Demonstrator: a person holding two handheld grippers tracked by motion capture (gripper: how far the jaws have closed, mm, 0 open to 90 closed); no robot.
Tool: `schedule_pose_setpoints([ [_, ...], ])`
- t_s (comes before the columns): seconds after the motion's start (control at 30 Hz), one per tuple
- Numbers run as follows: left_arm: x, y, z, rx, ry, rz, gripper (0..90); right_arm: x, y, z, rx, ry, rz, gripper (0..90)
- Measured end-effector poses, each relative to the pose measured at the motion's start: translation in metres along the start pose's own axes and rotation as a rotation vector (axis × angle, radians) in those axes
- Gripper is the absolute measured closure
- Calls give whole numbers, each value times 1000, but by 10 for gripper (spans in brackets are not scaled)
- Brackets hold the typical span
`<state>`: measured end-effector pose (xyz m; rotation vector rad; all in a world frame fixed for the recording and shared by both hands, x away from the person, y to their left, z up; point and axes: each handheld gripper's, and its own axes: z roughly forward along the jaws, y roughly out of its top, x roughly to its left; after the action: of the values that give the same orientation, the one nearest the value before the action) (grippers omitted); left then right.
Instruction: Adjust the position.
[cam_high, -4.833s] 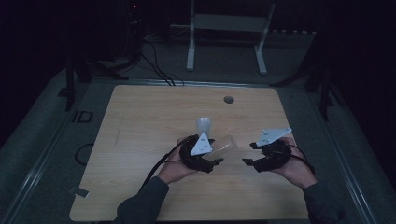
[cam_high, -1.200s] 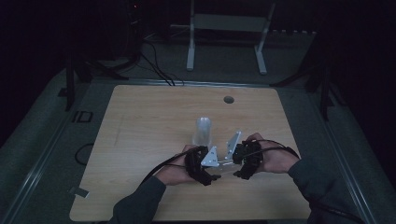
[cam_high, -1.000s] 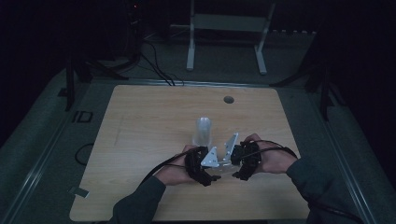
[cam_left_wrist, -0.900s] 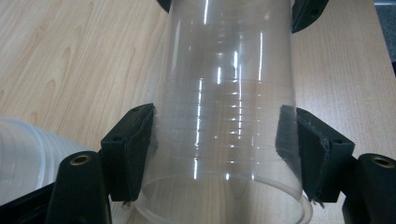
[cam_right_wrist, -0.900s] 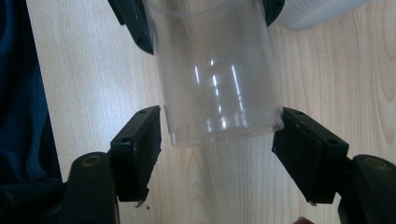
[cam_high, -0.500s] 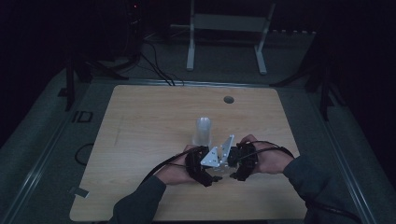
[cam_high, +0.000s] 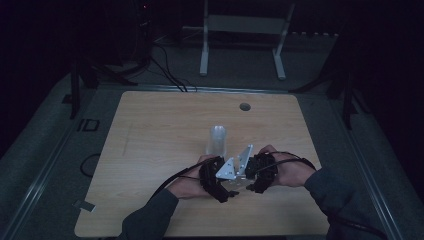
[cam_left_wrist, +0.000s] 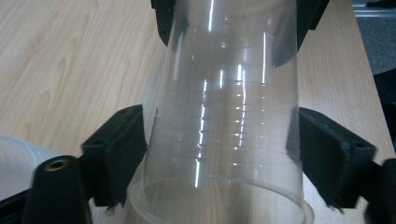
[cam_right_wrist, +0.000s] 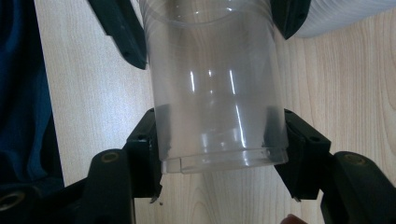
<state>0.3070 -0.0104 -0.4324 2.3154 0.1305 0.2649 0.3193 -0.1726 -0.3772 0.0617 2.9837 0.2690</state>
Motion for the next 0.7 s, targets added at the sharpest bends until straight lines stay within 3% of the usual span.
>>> schedule_pose_setpoints([
  [0.03, 0, 0, 0, 1, -1, -2, 159, 0, -1, 1, 3, 3, 3, 413],
  [0.07, 3, 0, -2, 29, 4, 32, 159, 0, -1, 1, 5, 2, 1, 413],
  [0.1, 3, 0, -2, 29, 4, 32, 159, 0, -1, 1, 5, 2, 1, 413],
  [0.13, 2, 0, -3, 16, 8, 17, 159, 0, -2, 2, 4, 3, 8, 413],
  [0.23, 3, -1, -5, 10, -11, 21, 166, 0, -3, 3, 1, 4, 15, 413],
  [0.37, 4, -1, -8, -19, 14, 15, 185, 0, -5, 6, -3, 5, 19, 412],
  [0.7, 9, -1, -14, -54, 50, -19, 217, -4, -20, 5, -16, -23, 89, 412],
])
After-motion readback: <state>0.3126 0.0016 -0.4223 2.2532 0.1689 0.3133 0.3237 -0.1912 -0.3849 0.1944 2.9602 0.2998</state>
